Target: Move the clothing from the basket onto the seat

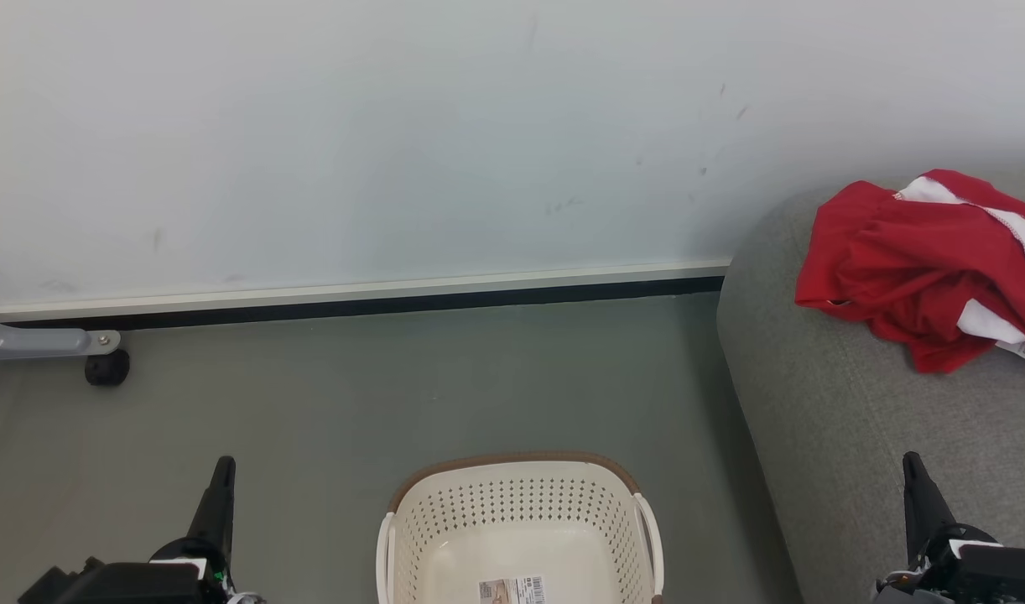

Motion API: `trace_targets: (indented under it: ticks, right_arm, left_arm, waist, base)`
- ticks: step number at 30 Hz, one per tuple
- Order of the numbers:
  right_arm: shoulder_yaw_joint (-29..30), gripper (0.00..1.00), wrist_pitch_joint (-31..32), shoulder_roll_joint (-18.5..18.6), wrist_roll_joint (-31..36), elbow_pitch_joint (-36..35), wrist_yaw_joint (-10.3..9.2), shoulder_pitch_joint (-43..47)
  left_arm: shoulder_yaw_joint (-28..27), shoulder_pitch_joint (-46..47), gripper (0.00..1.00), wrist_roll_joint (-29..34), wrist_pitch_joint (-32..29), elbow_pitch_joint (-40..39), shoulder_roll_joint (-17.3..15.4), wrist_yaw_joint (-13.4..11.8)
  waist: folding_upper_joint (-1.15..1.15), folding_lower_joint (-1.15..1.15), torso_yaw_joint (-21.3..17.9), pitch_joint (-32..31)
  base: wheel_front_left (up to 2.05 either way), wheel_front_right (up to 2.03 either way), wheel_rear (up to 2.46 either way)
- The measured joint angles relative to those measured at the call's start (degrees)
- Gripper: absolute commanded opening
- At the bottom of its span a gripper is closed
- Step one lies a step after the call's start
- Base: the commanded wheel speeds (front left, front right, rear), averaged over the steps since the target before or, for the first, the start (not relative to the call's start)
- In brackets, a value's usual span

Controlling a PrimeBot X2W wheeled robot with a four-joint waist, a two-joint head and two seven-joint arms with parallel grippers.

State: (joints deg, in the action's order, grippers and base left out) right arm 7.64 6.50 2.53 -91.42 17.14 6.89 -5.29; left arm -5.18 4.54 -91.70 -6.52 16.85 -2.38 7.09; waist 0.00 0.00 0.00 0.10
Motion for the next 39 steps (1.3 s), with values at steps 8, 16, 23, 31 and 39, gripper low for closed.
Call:
trace_targets:
  ticks: [8,16,23,31,39]
  right_arm:
    - [0.0,0.0,0.0,0.0,0.0,0.0,0.0,0.0]
    - [0.0,0.0,0.0,0.0,0.0,0.0,0.0,0.0]
    - [0.0,0.0,0.0,0.0,0.0,0.0,0.0,0.0]
    - [0.0,0.0,0.0,0.0,0.0,0.0,0.0,0.0]
    - [0.0,0.0,0.0,0.0,0.0,0.0,0.0,0.0]
  left_arm:
    - [0.0,0.0,0.0,0.0,0.0,0.0,0.0,0.0]
    - [0.0,0.0,0.0,0.0,0.0,0.0,0.0,0.0]
    - [0.0,0.0,0.0,0.0,0.0,0.0,0.0,0.0]
    - [0.0,0.0,0.0,0.0,0.0,0.1,0.0,0.0]
    - [0.0,0.0,0.0,0.0,0.0,0.1,0.0,0.0]
  waist:
    - [0.0,0.0,0.0,0.0]
    - [0.0,0.0,0.0,0.0]
    - [0.0,0.0,0.0,0.0]
    - [0.0,0.0,0.0,0.0]
    - [0.0,0.0,0.0,0.0]
  base:
    - [0.0,0.0,0.0]
    - [0.0,0.0,0.0]
    - [0.0,0.0,0.0]
    - [0.0,0.0,0.0]
    - [0.0,0.0,0.0]
